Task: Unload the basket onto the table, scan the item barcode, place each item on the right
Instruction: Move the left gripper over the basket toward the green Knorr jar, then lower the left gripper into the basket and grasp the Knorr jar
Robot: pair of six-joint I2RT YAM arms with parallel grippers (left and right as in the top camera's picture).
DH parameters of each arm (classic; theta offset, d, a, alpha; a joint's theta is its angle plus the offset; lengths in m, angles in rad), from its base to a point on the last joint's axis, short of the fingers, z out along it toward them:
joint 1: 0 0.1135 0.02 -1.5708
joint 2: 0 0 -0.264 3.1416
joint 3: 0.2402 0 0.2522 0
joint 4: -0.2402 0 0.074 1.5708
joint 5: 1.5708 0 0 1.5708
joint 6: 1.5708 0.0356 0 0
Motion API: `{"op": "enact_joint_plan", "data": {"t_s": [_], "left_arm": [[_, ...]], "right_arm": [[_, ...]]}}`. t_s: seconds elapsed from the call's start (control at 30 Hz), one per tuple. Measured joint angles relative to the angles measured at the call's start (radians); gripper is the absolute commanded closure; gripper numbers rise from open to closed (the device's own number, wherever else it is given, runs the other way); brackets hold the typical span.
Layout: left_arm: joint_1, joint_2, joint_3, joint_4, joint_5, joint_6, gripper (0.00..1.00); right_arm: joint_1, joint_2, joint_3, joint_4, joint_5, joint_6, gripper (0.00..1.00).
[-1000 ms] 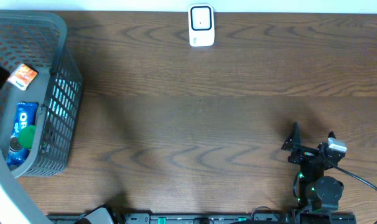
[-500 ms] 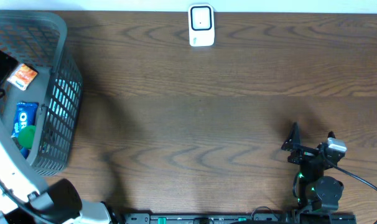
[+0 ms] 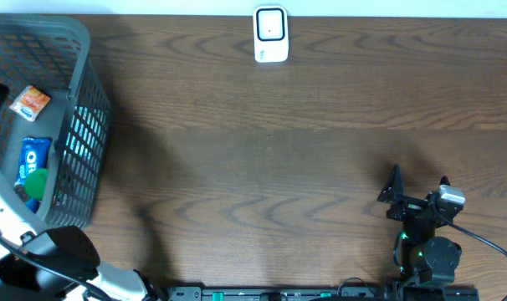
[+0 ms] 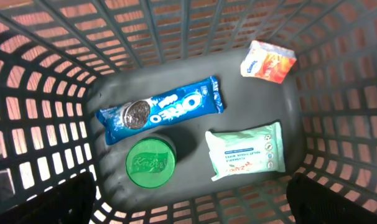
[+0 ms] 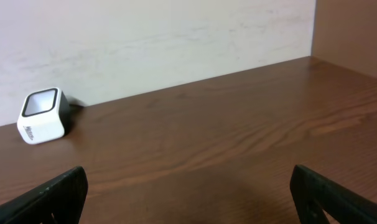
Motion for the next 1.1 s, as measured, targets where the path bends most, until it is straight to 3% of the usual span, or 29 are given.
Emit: {"op": "enact_joint_plan", "data": {"t_s": [0.47,0.77,1.1], "left_arm": [[0.0,0.004,-0.189,-0.036,0.019,0.013,0.02],[0.0,0.007,-0.373,0.013,0.019,0.092,0.02],[0.001,0.009,-0.391,0.064,0.019,0.208,0.02]], "right_arm": [[0.0,0.0,0.0,0.0,0.0,0.0,0.01],[0.0,0.0,0.0,0.0,0.0,0.0,0.01],[0.0,0.0,0.0,0.0,0.0,0.0,0.01]]}}
